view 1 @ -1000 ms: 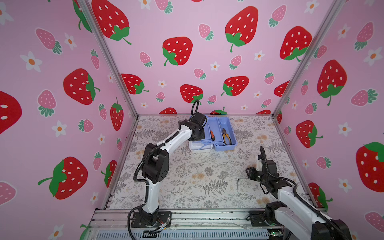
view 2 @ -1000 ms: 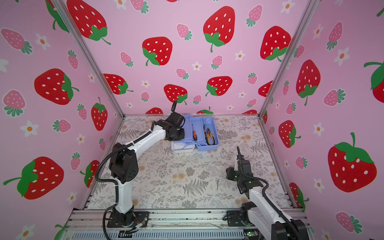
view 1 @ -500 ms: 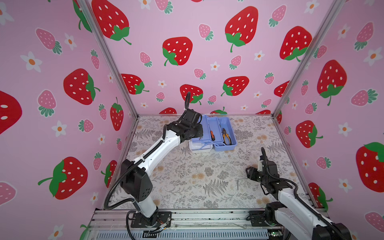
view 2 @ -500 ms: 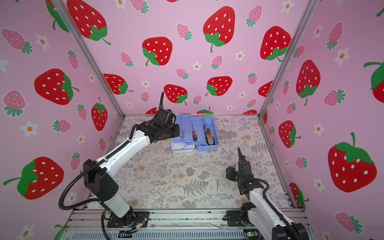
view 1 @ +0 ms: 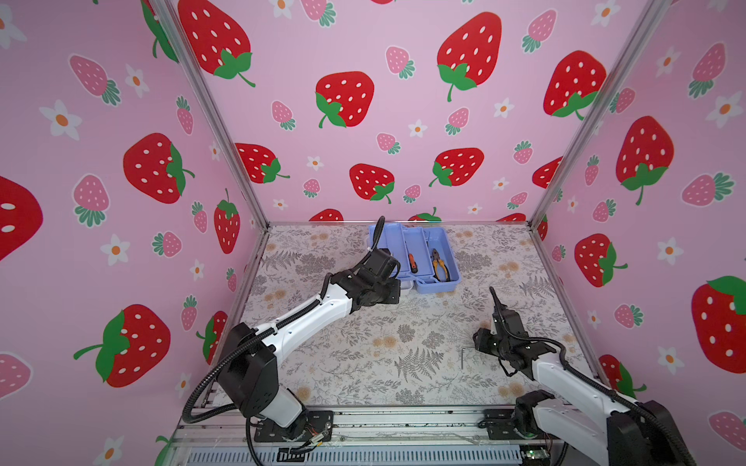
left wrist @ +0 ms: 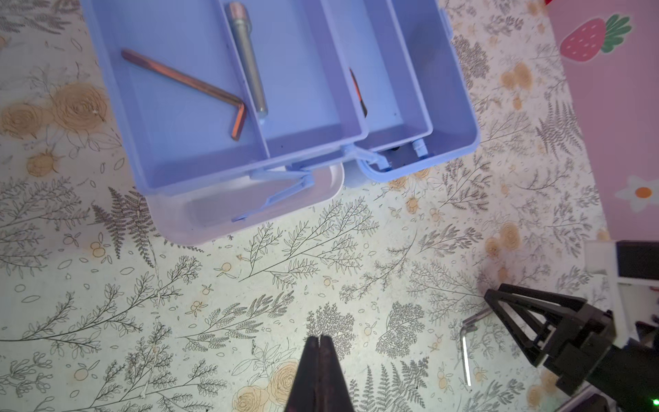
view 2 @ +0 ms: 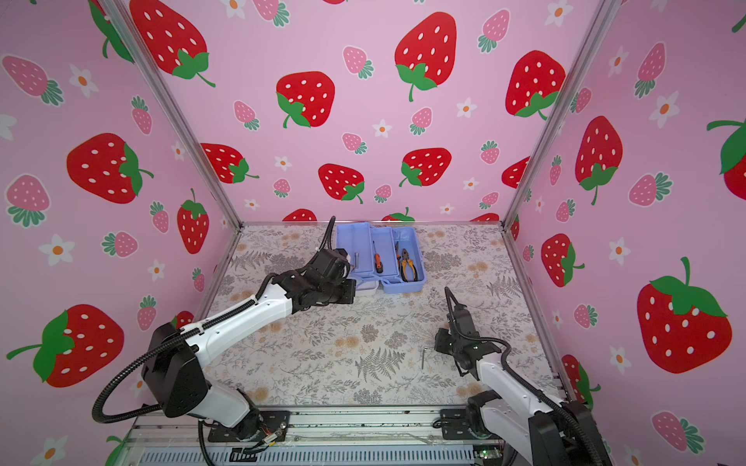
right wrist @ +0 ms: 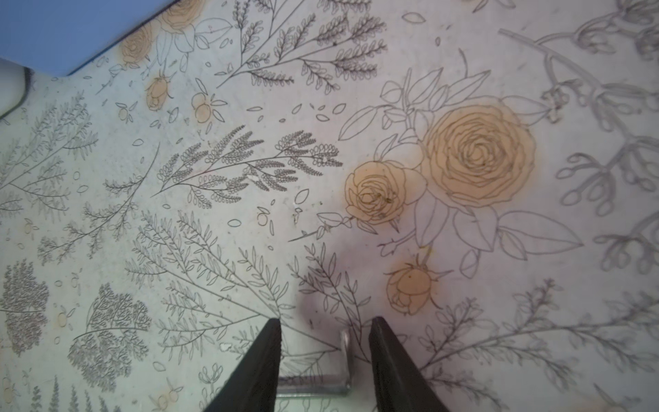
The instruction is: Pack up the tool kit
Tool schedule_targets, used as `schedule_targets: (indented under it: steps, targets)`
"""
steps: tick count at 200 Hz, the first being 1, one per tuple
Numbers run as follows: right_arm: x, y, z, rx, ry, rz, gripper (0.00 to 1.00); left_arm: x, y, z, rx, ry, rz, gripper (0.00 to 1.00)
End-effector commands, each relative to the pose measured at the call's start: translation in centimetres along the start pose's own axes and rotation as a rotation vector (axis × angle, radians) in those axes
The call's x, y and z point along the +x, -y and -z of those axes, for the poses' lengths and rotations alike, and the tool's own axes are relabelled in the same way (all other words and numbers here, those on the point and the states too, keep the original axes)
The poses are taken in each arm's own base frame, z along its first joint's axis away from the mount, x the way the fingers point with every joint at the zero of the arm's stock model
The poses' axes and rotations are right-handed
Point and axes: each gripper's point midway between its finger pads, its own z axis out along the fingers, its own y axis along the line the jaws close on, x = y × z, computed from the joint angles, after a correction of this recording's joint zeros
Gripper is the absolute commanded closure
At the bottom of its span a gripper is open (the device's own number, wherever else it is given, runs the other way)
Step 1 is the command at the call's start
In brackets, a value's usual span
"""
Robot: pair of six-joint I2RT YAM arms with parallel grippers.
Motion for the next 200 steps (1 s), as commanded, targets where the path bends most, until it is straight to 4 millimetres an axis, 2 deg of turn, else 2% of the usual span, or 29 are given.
schedule_targets:
  steps: [1, 29, 59, 105, 129, 162, 166, 183, 200]
  targets:
    - [2.7, 1.6, -0.3, 0.108, -0.101, -0.025, 0.61, 0.3, 0.6, -0.3, 0.050, 0.005, -0.016, 1.00]
    - [4.0, 1.7, -0.6, 0.139, -0.156, -0.023, 0.73, 2.0, 0.5, -1.3, 0.077, -0.032, -0.008, 0.99]
    - [3.9, 0.7, -0.9, 0.108, -0.149, -0.049, 0.78, 3.7, 0.5, -2.2, 0.108, -0.073, 0.010, 0.99]
    - [3.1, -3.5, -2.5, 0.015, -0.157, -0.025, 0.83, 6.6, 0.7, -3.5, 0.140, -0.143, 0.010, 0.98]
    - [3.2, -6.9, -3.9, -0.036, -0.177, 0.021, 0.84, 8.2, 1.3, -3.9, 0.151, -0.167, -0.014, 0.96]
    - [2.9, -11.4, -5.3, -0.126, -0.175, 0.042, 0.83, 10.1, 3.2, -4.3, 0.193, -0.200, -0.059, 0.95]
    - [2.8, -11.8, -5.4, -0.139, -0.174, 0.042, 0.83, 10.3, 3.4, -4.4, 0.197, -0.205, -0.064, 0.91]
    - [1.8, -12.5, -5.0, -0.156, -0.141, 0.044, 0.83, 11.1, 4.5, -4.6, 0.211, -0.223, -0.094, 0.88]
    - [0.6, -11.6, -3.8, -0.119, -0.086, 0.054, 0.82, 11.7, 5.2, -4.8, 0.214, -0.239, -0.117, 0.87]
